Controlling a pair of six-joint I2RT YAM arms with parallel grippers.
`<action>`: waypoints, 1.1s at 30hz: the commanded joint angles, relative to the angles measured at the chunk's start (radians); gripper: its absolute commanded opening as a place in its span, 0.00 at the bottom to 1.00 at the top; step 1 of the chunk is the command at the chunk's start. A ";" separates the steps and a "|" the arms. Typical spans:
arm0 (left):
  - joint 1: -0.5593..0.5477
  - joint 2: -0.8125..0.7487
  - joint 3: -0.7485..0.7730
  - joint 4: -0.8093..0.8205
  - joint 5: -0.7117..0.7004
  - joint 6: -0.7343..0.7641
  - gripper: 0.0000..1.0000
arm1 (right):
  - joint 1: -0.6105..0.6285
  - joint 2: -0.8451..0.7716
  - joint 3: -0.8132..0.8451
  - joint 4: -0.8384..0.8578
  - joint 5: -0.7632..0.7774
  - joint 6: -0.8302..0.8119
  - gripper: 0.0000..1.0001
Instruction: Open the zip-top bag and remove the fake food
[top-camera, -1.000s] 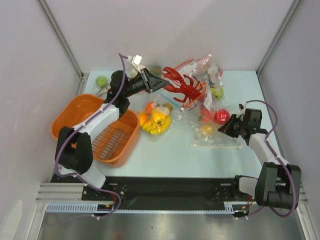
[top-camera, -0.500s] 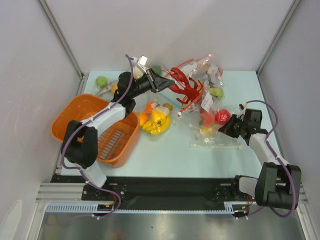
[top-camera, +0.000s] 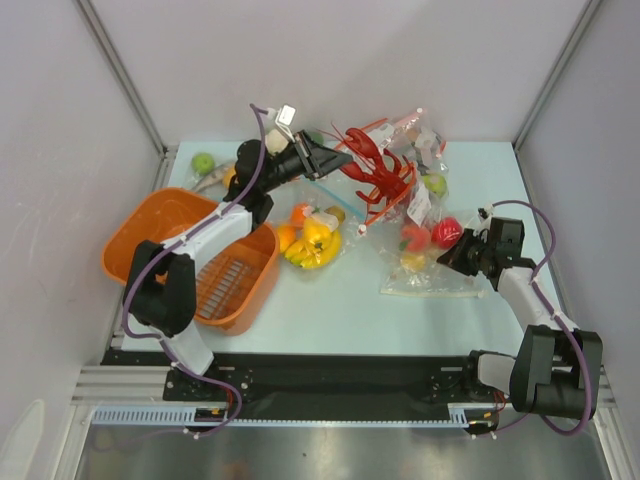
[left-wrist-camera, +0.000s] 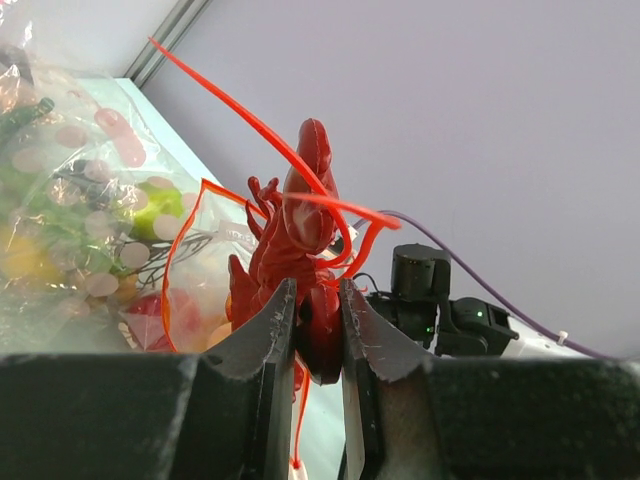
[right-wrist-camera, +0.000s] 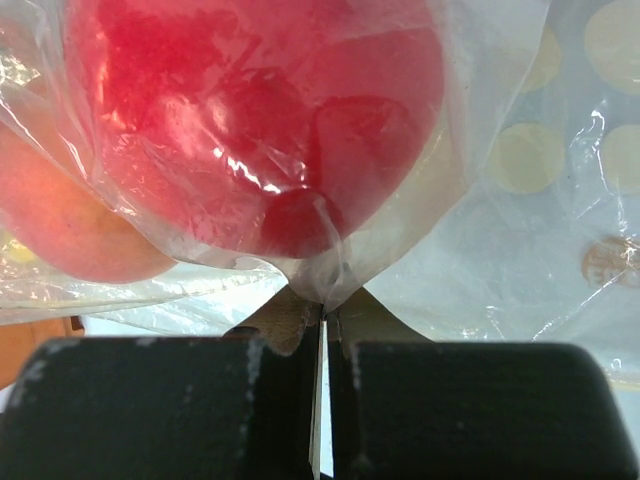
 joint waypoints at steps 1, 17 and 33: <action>0.005 -0.043 0.063 0.106 0.000 -0.040 0.00 | -0.004 -0.025 -0.004 0.014 0.007 -0.013 0.00; 0.146 -0.154 -0.002 -0.023 0.046 0.049 0.00 | -0.004 -0.028 -0.001 0.010 0.010 -0.016 0.00; 0.276 -0.419 -0.011 -0.394 0.058 0.261 0.00 | -0.005 -0.019 0.009 0.010 0.006 -0.018 0.00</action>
